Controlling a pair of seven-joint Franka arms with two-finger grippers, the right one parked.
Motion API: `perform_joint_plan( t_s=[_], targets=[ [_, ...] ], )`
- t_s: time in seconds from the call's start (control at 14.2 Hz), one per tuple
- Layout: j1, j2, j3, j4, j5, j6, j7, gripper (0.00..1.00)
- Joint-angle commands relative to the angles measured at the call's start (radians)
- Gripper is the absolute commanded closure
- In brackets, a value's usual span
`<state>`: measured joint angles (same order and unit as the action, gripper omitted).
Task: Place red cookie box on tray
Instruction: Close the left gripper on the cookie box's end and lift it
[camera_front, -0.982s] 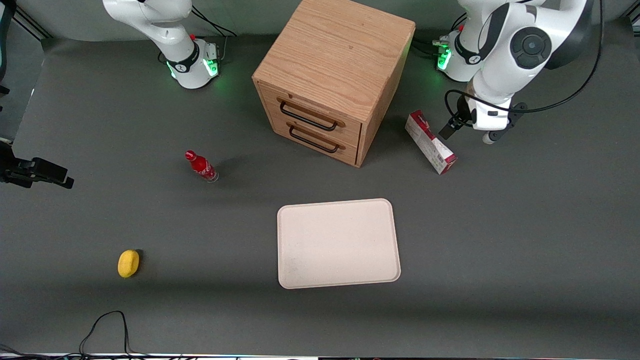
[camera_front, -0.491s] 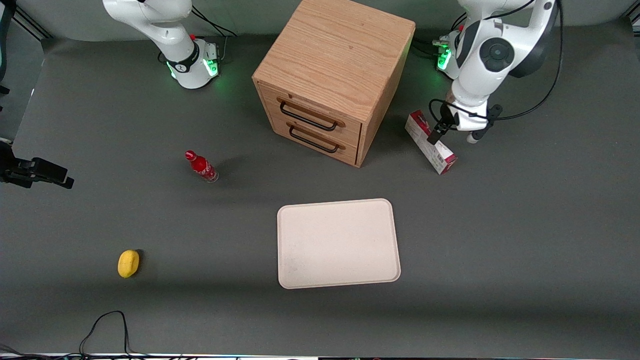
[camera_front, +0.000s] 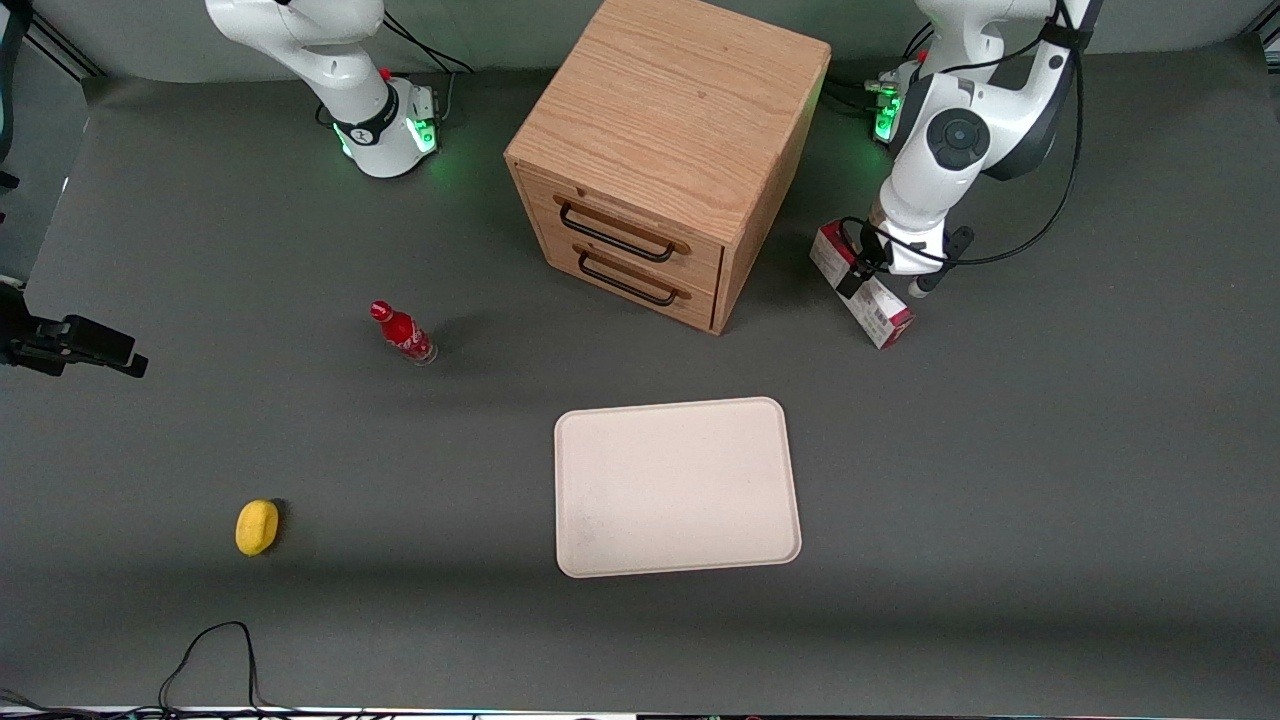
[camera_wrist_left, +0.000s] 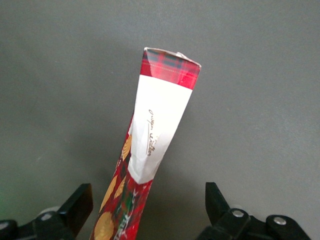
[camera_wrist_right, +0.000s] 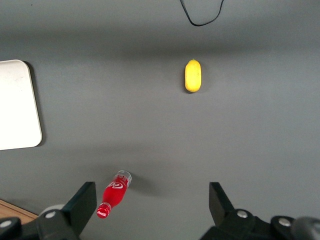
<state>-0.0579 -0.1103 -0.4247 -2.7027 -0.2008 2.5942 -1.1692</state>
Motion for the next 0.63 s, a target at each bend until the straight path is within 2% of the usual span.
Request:
perform_joint_plan(
  t_s=[0.0, 0.07, 0.14, 0.21, 0.28, 0.42, 0.56],
  targets=[
    [-0.011, 0.063, -0.003, -0.009, -0.008, 0.079, -0.017, 0.02],
    [-0.011, 0.066, -0.003, -0.009, -0.008, 0.08, -0.017, 0.08],
    [-0.011, 0.066, -0.003, -0.009, -0.006, 0.078, -0.017, 0.26],
    [-0.011, 0.069, -0.003, -0.009, -0.005, 0.075, -0.015, 0.53],
    [-0.016, 0.075, -0.003, -0.009, 0.001, 0.069, -0.014, 1.0],
    [-0.02, 0.087, -0.003, -0.009, 0.007, 0.064, 0.0, 1.0],
    [-0.022, 0.09, -0.003, -0.008, 0.09, 0.06, -0.001, 1.0]
  ],
)
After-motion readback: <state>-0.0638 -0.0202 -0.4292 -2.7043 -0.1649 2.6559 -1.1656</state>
